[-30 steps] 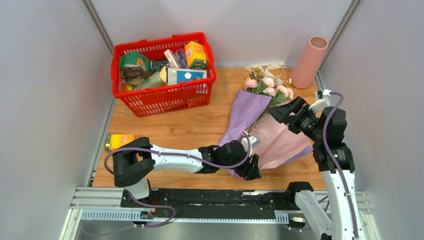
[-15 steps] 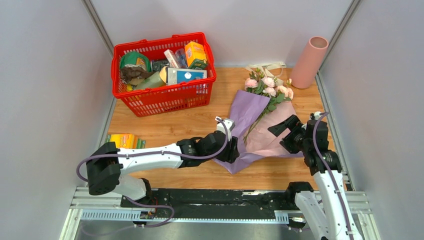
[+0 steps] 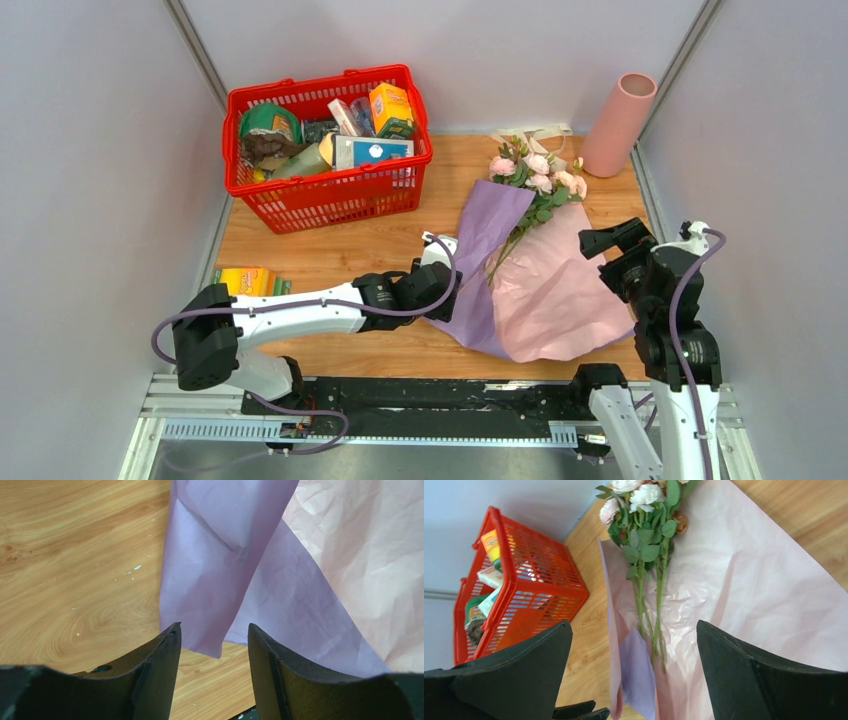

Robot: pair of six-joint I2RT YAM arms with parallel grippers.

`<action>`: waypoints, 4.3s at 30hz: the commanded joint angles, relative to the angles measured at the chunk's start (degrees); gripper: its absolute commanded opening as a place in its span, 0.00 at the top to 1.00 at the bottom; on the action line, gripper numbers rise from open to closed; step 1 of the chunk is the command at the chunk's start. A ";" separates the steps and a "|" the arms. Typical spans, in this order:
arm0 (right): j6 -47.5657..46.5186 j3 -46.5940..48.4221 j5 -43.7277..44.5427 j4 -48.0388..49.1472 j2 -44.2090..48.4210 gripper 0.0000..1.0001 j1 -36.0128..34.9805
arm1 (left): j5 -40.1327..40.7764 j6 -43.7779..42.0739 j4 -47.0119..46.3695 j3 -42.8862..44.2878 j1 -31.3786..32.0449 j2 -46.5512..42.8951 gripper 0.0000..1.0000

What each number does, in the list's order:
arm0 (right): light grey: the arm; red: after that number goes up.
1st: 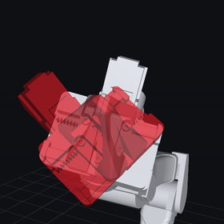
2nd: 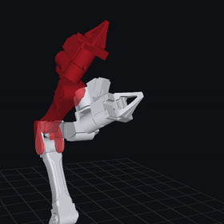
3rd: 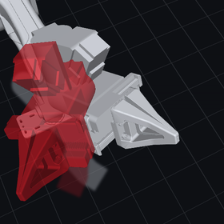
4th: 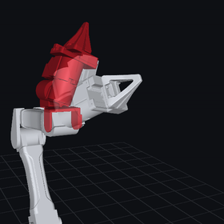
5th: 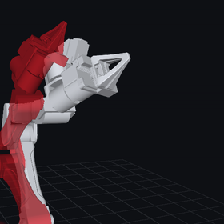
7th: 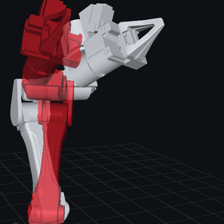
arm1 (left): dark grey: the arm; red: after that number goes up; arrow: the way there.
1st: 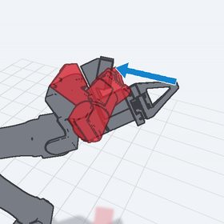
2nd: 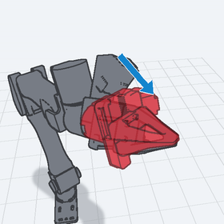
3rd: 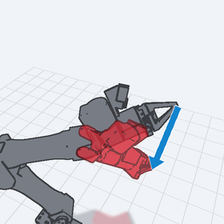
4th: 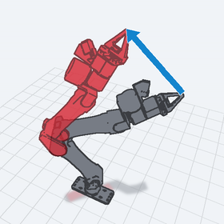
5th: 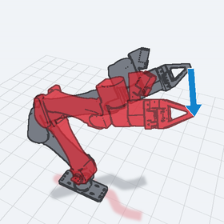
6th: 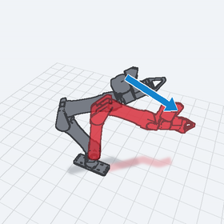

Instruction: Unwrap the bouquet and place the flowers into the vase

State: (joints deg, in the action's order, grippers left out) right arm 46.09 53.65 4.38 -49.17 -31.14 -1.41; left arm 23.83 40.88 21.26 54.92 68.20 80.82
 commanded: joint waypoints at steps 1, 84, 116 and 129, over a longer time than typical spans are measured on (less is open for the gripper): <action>-3.98 0.67 -5.94 3.11 1.34 0.03 0.09 | -1.59 -5.02 -1.65 0.37 0.00 -2.59 0.38; -7.24 -34.13 -51.84 48.64 -13.95 0.07 -42.18 | -29.90 -3.53 -3.59 -6.05 -15.47 -15.95 0.41; 3.93 -38.09 -19.06 45.04 -12.28 0.53 -44.82 | -11.89 14.66 -4.74 -26.36 -1.58 -18.32 0.47; 6.82 -46.08 -15.81 45.12 -11.41 0.69 -44.91 | 2.09 -0.70 0.01 0.70 -6.41 -1.73 0.44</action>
State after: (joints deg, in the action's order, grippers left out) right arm 50.02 8.88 -13.74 -4.62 -43.51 -46.06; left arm 21.56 47.13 20.36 47.88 64.31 72.64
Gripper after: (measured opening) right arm 0.309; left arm 0.554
